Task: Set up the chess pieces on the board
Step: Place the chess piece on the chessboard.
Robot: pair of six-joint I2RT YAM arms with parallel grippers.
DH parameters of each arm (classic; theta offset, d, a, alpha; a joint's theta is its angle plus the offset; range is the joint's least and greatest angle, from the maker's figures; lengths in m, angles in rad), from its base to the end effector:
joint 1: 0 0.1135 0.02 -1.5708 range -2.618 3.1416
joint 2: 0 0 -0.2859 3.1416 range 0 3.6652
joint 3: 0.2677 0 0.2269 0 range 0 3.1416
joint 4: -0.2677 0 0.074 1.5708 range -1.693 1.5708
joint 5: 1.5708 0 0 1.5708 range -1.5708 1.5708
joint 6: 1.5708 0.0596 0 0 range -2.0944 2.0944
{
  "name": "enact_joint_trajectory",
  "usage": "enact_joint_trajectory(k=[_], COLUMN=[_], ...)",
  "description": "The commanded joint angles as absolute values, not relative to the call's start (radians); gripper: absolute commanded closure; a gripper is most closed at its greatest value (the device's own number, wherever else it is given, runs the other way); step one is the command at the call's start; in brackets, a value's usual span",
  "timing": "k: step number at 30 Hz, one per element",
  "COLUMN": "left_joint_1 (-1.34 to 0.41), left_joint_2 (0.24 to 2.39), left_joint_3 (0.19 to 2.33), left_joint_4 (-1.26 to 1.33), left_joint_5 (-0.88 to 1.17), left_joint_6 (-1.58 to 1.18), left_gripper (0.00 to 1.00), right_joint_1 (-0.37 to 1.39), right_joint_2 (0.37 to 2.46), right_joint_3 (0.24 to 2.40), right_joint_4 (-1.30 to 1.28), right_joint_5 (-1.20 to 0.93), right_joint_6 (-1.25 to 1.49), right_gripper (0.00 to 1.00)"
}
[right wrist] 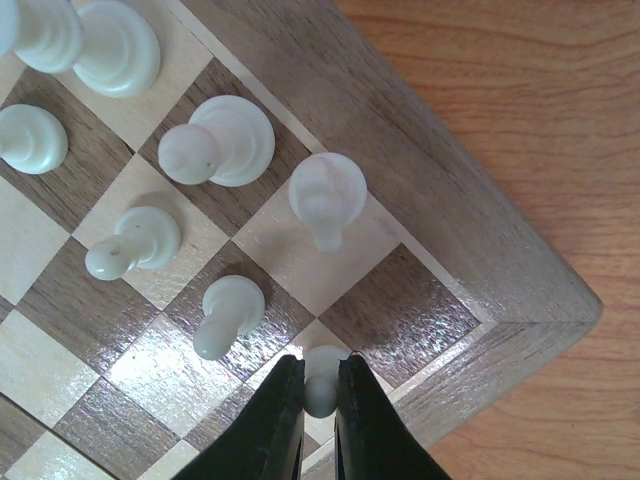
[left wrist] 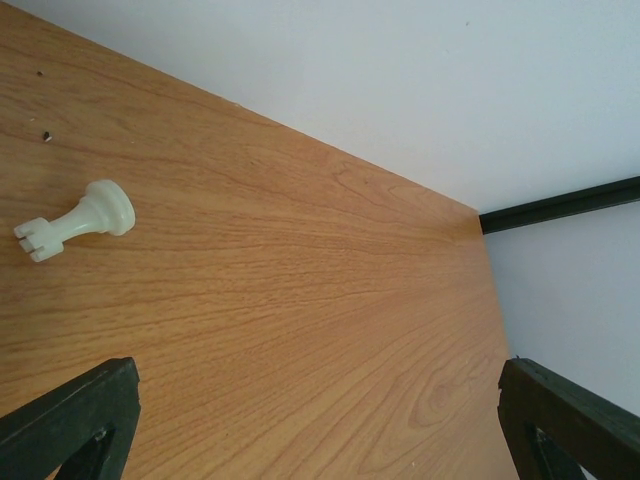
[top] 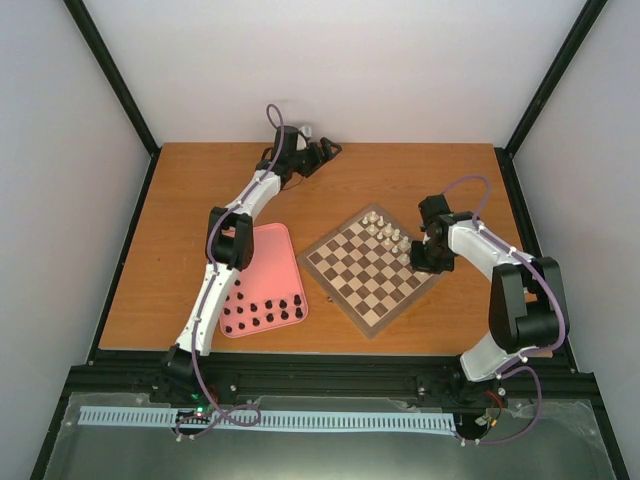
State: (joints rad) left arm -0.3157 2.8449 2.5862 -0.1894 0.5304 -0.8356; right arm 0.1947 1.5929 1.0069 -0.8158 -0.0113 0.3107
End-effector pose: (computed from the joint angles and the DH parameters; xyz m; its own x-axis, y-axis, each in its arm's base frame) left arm 0.5927 -0.2253 0.1448 -0.7963 -0.4130 -0.4419 0.1649 0.5548 -0.8155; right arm 0.2592 0.0518 0.1966 -0.9805 0.1182 -0.1567 0.1097 0.9920 0.0620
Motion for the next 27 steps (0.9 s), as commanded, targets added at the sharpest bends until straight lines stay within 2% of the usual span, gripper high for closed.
enact_joint_trajectory(k=[1, 27], left_joint_1=[-0.308, -0.293], left_joint_2=[2.789, 2.719], left_joint_3=[2.586, 2.552], left_joint_4=[-0.215, -0.287], left_joint_5=[0.549, 0.557], left_joint_6=[-0.805, -0.759], left_gripper=[0.00, 0.00], right_joint_1=[0.183, 0.184], right_joint_2=[1.605, 1.542], right_joint_3=[0.990, 0.930], right_joint_4=[-0.810, -0.812], right_joint_5=[-0.019, -0.044], right_joint_6=[0.305, 0.307], right_gripper=[0.90, 0.86])
